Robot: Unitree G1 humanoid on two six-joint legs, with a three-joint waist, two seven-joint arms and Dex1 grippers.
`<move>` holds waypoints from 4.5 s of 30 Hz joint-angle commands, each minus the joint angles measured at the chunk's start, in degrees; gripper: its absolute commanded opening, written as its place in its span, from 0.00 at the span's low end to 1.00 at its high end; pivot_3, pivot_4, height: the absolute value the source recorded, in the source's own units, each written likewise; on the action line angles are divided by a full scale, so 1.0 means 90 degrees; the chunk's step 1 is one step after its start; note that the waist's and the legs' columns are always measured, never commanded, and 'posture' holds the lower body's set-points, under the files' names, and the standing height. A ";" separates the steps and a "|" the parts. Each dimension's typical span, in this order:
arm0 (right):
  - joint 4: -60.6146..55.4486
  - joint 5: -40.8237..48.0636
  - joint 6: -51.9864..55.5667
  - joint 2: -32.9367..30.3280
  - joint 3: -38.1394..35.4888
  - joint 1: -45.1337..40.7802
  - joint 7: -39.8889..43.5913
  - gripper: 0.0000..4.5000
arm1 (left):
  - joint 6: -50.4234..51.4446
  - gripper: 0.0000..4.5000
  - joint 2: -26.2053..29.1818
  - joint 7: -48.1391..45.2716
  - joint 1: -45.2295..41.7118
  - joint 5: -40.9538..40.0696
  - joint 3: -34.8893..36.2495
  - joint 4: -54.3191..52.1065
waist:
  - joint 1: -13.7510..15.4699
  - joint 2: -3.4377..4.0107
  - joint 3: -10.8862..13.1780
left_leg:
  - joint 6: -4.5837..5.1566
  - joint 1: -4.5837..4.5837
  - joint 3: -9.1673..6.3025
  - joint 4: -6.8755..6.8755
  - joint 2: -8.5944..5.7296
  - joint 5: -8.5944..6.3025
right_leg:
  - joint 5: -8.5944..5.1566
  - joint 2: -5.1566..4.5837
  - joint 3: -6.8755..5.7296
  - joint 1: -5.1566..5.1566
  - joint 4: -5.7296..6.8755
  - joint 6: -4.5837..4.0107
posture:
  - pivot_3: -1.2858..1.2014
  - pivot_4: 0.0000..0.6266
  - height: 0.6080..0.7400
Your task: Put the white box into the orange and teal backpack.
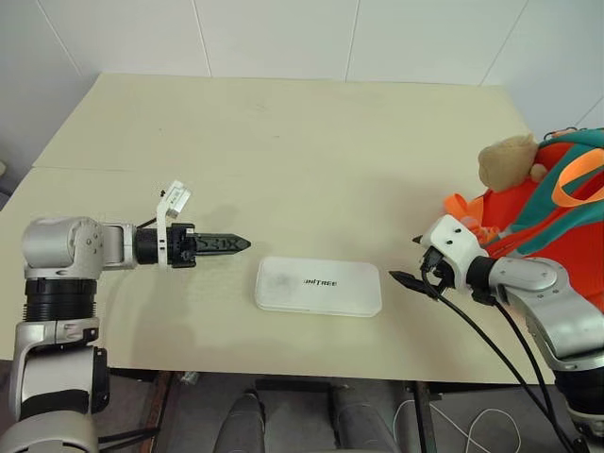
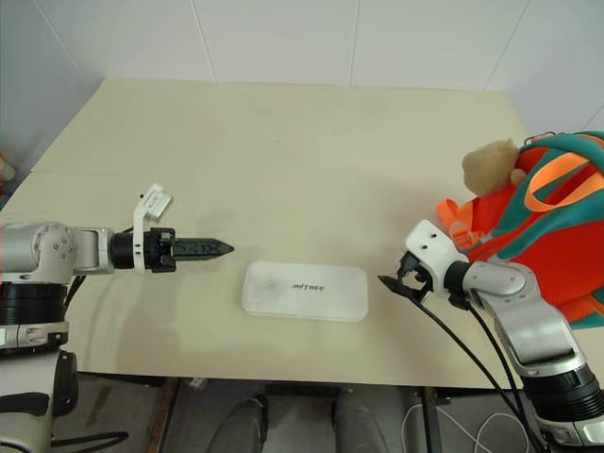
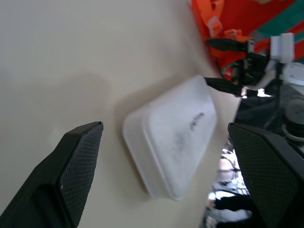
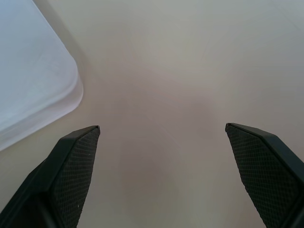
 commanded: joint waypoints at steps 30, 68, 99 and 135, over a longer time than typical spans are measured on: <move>-0.0277 -0.0176 0.0026 0.0483 0.0235 -0.0092 -0.0165 0.99 | 0.0653 1.00 -0.0943 0.0376 -0.0335 -0.0579 -0.1035 0.1118 | 0.0016 0.0000 0.0000 | -0.0006 0.0001 -0.0002 0.0001 -0.0005 0.0003 | -0.0001 -0.0004 -0.0001 0.0001 0.0003 -0.0001 | 0.52 0.24 1.00; -0.2339 0.3549 0.2310 0.0222 -0.6168 0.2558 -0.0208 1.00 | -0.0579 0.29 -0.0418 -0.0249 -0.0498 -0.0553 -0.0912 0.1158 | 0.0035 -0.0001 0.0000 | -0.0009 0.0003 -0.0008 -0.0004 -0.0008 0.0005 | -0.0001 -0.0007 -0.0006 0.0011 -0.0008 -0.0002 | 0.52 0.24 1.00; 0.0130 0.2051 -0.0377 0.0924 -0.3523 0.0229 -0.1948 0.48 | -0.0789 0.29 -0.0525 -0.0133 -0.0647 -0.0596 0.0181 0.1471 | 0.0015 0.0001 0.0003 | -0.0013 -0.0001 -0.0005 -0.0028 -0.0008 0.0006 | -0.0009 -0.0011 -0.0003 -0.0004 -0.0009 -0.0001 | 0.52 0.24 1.00; -0.2179 0.6169 0.1228 0.0075 -0.1916 -0.1807 0.0117 0.00 | -0.3688 0.29 0.0600 -0.0416 -0.2337 0.0850 0.0762 0.4417 | 0.0014 0.0009 0.0009 | -0.0048 -0.0111 -0.0044 -0.0026 -0.0005 0.0028 | -0.0032 -0.0018 -0.0069 -0.0142 0.0072 -0.0030 | 0.52 0.24 1.00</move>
